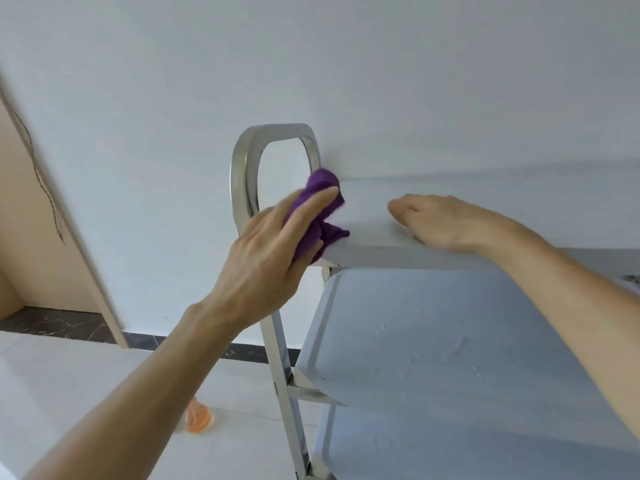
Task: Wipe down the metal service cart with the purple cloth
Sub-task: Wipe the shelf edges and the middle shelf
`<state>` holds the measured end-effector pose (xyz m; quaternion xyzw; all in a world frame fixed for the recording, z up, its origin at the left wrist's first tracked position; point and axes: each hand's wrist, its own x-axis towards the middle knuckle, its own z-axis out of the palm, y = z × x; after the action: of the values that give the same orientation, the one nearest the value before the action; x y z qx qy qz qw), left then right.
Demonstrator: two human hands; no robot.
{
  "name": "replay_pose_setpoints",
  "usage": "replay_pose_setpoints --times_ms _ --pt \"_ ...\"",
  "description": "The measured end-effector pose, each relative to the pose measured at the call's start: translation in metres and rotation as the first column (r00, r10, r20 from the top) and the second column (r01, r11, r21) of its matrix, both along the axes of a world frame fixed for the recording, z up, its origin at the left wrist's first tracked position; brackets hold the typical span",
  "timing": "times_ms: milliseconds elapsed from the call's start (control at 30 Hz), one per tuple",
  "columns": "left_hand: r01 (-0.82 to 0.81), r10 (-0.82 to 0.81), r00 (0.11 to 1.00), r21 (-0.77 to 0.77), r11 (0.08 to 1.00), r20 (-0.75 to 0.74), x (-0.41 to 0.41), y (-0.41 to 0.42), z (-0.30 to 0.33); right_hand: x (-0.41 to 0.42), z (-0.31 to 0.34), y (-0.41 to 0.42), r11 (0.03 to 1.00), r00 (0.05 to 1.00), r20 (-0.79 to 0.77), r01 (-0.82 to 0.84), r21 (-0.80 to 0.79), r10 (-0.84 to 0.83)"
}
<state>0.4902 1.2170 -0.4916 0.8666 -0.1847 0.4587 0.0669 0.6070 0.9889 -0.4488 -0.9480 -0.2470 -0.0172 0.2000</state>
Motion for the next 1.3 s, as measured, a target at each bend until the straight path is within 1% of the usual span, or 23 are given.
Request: replay_pose_setpoints --times_ms 33,100,133,167,200,300,367,400,467,500,567,600,633,700,733,767,833,900,933,1000,1067,1167,1300 --pt "-0.037 0.040 0.996 0.036 0.999 -0.082 0.001 0.000 0.000 0.002 -0.001 0.000 0.999 1.000 0.007 0.013 0.043 -0.014" --pt "-0.054 0.033 0.966 -0.078 0.995 -0.255 0.004 0.007 0.007 0.005 -0.001 -0.001 0.992 0.998 0.032 0.043 0.121 -0.048" --pt "-0.059 0.023 0.949 -0.105 0.993 -0.315 0.004 0.012 0.010 0.006 -0.002 -0.002 0.988 0.997 0.043 0.057 0.147 -0.064" --pt "-0.068 0.041 0.943 -0.070 0.995 -0.330 0.003 0.017 0.013 0.007 -0.002 -0.003 0.985 0.996 0.050 0.067 0.160 -0.076" --pt "-0.074 0.063 0.949 -0.024 0.997 -0.309 0.000 0.022 0.015 0.007 -0.003 -0.003 0.984 0.995 0.058 0.072 0.161 -0.082" --pt "-0.053 0.060 0.990 0.057 0.997 -0.125 -0.013 0.035 0.019 0.007 -0.005 -0.004 0.985 0.993 0.072 0.080 0.151 -0.091" --pt "-0.047 0.055 0.995 0.096 0.994 -0.086 -0.021 0.037 0.018 0.007 -0.005 -0.003 0.984 0.992 0.078 0.083 0.158 -0.096" --pt "-0.059 0.075 0.992 0.153 0.986 -0.102 -0.022 0.035 0.015 0.007 -0.005 -0.003 0.983 0.992 0.083 0.083 0.164 -0.097" --pt "-0.075 0.127 0.969 0.240 0.968 -0.209 -0.021 0.024 0.004 0.006 -0.005 -0.003 0.981 0.991 0.088 0.087 0.175 -0.104" --pt "-0.076 0.144 0.949 0.239 0.968 -0.280 -0.021 0.018 -0.002 0.005 -0.006 -0.004 0.980 0.990 0.090 0.093 0.177 -0.110" --pt "-0.047 0.111 0.917 0.173 0.984 -0.383 -0.020 0.014 -0.004 0.005 -0.007 -0.004 0.977 0.990 0.089 0.095 0.188 -0.114" --pt "-0.023 0.076 0.902 0.128 0.991 -0.424 -0.018 0.016 -0.001 0.004 -0.007 -0.005 0.971 0.990 0.087 0.087 0.221 -0.109" --pt "-0.008 0.052 0.881 0.096 0.995 -0.470 -0.017 0.020 0.004 0.003 -0.007 -0.006 0.955 0.991 0.092 0.068 0.290 -0.099" --pt "-0.015 0.068 0.835 0.101 0.995 -0.546 -0.012 0.027 0.016 -0.002 -0.006 -0.010 0.869 0.991 0.112 0.010 0.494 -0.075" --pt "-0.030 0.091 0.815 0.115 0.993 -0.573 -0.009 0.029 0.022 -0.005 -0.005 -0.014 0.828 0.987 0.137 -0.013 0.560 -0.078" --pt "-0.042 0.105 0.803 0.120 0.992 -0.587 -0.005 0.029 0.026 -0.008 -0.004 -0.021 0.822 0.980 0.178 -0.030 0.569 -0.087" --pt "-0.048 0.126 0.826 0.154 0.987 -0.549 0.002 0.024 0.028 -0.011 -0.004 -0.045 0.893 0.955 0.273 -0.021 0.450 -0.116" --pt "-0.073 0.166 0.883 0.220 0.973 -0.439 0.009 0.020 0.023 -0.011 -0.004 -0.081 0.957 0.931 0.330 0.061 0.284 -0.157" --pt "-0.089 0.178 0.902 0.235 0.968 -0.394 0.011 0.019 0.020 -0.009 -0.005 -0.102 0.969 0.924 0.333 0.122 0.213 -0.190" --pt "-0.095 0.165 0.931 0.222 0.970 -0.326 0.014 0.015 0.011 -0.007 -0.009 -0.138 0.960 0.901 0.333 0.254 0.114 -0.278" --pt "-0.090 0.138 0.952 0.184 0.979 -0.271 0.015 0.002 0.005 -0.005 -0.014 -0.151 0.939 0.882 0.326 0.336 0.072 -0.341" --pt "-0.089 0.128 0.968 0.184 0.979 -0.216 0.024 -0.041 0.002 -0.001 -0.021 -0.139 0.927 0.867 0.348 0.374 0.017 -0.356" --pt "-0.067 0.096 0.983 0.181 0.981 -0.156 0.040 -0.106 -0.004 0.004 -0.023 -0.139 0.913 0.845 0.361 0.405 0.047 -0.394"
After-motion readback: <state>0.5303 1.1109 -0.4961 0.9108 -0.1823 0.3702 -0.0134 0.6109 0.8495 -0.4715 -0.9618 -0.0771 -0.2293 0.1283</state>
